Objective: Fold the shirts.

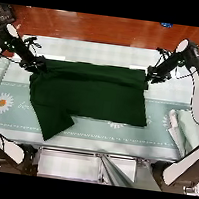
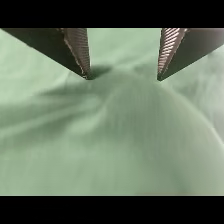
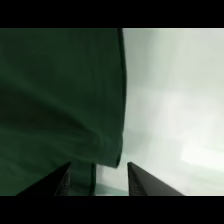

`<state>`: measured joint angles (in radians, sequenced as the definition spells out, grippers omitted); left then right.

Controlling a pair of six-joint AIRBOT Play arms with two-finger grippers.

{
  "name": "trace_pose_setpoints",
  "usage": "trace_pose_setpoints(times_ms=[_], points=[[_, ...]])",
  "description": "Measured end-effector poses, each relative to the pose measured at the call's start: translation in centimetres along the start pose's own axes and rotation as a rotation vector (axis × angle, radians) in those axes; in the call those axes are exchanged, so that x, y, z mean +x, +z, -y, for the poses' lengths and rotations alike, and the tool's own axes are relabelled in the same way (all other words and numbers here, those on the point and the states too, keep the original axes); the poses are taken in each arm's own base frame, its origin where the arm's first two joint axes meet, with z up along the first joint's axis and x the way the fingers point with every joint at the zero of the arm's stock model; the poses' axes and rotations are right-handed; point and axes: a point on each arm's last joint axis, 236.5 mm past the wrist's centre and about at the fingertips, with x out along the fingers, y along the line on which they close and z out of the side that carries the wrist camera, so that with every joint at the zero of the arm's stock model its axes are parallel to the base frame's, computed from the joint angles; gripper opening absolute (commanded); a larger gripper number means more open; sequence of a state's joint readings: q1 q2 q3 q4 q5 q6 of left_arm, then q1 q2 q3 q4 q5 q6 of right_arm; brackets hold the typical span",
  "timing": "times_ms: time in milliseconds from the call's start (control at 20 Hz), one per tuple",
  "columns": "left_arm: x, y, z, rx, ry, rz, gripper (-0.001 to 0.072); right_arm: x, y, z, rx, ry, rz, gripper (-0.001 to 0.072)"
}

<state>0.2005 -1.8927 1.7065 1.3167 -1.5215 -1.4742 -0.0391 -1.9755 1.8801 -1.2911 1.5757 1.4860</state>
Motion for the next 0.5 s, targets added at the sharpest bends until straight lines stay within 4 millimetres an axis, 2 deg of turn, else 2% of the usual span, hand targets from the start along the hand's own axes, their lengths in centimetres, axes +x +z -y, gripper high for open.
trace_pose_setpoints(times_ms=[150,300,400,500], points=[[-0.8,-3.0,-1.1,-0.041,-0.008,-0.020,0.0509,-2.5,-0.7,0.9,0.036,-0.013,0.033,0.0413],[-2.5,-7.2,-4.1,-0.129,-0.025,0.022,0.0508,-5.0,-2.3,1.7,0.091,-0.012,0.116,0.0413],[-3.3,-10.5,-6.3,-0.216,-0.067,0.068,0.0508,-5.4,-4.0,1.2,0.122,0.025,0.180,0.0413],[-3.0,-13.7,-7.6,-0.338,-0.139,0.107,0.0509,-4.9,-6.0,-0.1,0.140,0.091,0.257,0.0413]])
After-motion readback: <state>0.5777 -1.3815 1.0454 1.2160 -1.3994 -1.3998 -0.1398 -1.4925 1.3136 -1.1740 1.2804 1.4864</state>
